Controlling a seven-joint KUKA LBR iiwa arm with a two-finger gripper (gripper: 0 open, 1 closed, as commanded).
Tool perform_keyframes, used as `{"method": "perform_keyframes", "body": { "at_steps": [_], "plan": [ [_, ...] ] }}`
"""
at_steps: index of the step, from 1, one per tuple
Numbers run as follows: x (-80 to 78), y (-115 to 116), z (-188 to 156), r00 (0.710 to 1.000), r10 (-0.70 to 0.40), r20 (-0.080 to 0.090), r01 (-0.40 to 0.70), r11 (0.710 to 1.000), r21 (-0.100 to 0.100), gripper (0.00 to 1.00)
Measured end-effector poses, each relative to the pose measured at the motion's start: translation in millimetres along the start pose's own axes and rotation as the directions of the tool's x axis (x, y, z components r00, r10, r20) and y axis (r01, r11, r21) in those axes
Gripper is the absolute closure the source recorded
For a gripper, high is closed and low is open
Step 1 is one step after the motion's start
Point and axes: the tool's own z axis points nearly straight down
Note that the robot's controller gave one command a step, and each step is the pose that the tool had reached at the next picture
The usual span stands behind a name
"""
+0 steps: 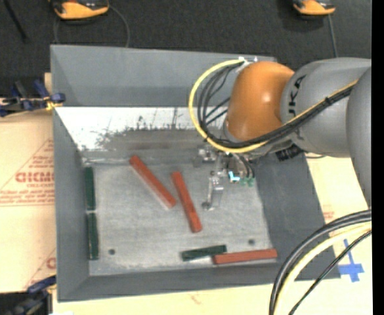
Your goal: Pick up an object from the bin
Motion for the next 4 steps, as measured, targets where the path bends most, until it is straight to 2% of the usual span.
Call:
{"method": "perform_keyframes", "body": {
  "at_steps": [1, 2, 3, 4],
  "plan": [
    [-21.7, 42, 47, 1.0, 0.03, 0.005, -0.03, 1.0, -0.004, 0.0],
    [-20.8, -11, 62, 0.998, 0.056, 0.008, -0.056, 0.998, 0.001, 0.0],
    [-12.3, 93, 44, 0.989, 0.144, 0.009, -0.144, 0.989, -0.007, 0.0],
    [-13.8, 135, 62, 0.993, 0.114, 0.009, -0.114, 0.993, -0.004, 0.0]
  ]
}}
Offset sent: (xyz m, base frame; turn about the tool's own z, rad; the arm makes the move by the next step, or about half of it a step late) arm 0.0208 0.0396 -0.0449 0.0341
